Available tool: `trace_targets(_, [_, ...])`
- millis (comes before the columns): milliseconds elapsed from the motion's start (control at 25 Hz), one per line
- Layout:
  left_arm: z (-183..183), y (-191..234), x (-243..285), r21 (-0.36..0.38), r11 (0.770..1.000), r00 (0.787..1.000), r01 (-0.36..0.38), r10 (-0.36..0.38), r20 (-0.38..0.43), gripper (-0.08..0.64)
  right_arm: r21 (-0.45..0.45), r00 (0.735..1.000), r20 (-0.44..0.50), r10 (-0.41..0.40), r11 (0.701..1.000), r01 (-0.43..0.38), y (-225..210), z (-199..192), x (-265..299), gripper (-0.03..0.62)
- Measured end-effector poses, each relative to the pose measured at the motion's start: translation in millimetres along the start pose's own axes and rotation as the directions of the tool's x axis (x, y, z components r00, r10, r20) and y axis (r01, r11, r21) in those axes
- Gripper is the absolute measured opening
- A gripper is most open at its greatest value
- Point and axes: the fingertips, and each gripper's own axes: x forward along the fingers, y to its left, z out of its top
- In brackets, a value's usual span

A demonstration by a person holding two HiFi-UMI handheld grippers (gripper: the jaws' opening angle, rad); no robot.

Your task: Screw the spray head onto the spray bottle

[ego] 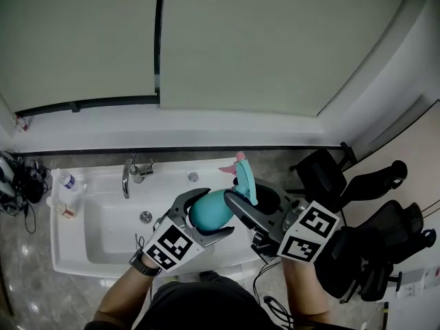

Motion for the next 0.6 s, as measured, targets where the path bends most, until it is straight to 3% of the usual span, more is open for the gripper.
trace_targets(40, [-6,8,2,0.035,0.996,0.995,-0.086,0.087,-0.039,0.448,0.035,0.998,0.015,-0.059,0.998,0.059,-8,-3,0,0.147])
trace_targets(120, [-16,25,4,0.131,0.963,0.962,-0.235,0.25,-0.107,0.448,0.126,0.984,0.044,-0.172,0.978,0.165,-27,-11,0,0.147])
trace_targets(200, [-25,33,8,0.183,0.94,0.937,-0.287,0.315,-0.148,0.448,0.217,0.964,0.07,-0.257,0.947,0.237,-43,-20,-1,0.147])
trace_targets(280, [-31,28,13,0.12,0.967,0.958,-0.226,0.243,-0.152,0.448,0.252,0.958,0.087,-0.274,0.936,0.245,-46,-24,0,0.147])
trace_targets(360, [-29,16,15,-0.003,0.995,0.99,-0.103,0.102,-0.096,0.448,0.232,0.974,0.097,-0.206,0.956,0.179,-34,-21,-1,0.149])
trace_targets(400, [-24,10,14,-0.064,0.997,0.998,-0.032,0.028,-0.05,0.448,0.216,0.984,0.102,-0.147,0.969,0.122,-25,-19,-5,0.149])
trace_targets(480, [-14,-1,7,-0.147,0.983,0.993,0.113,-0.108,0.043,0.448,0.207,0.993,0.119,-0.004,0.978,-0.021,-11,-15,-18,0.167])
trace_targets(600, [6,-16,-7,-0.177,0.941,0.95,0.288,-0.258,0.174,0.448,0.236,0.973,0.157,0.17,0.95,-0.204,-3,-14,-34,0.167])
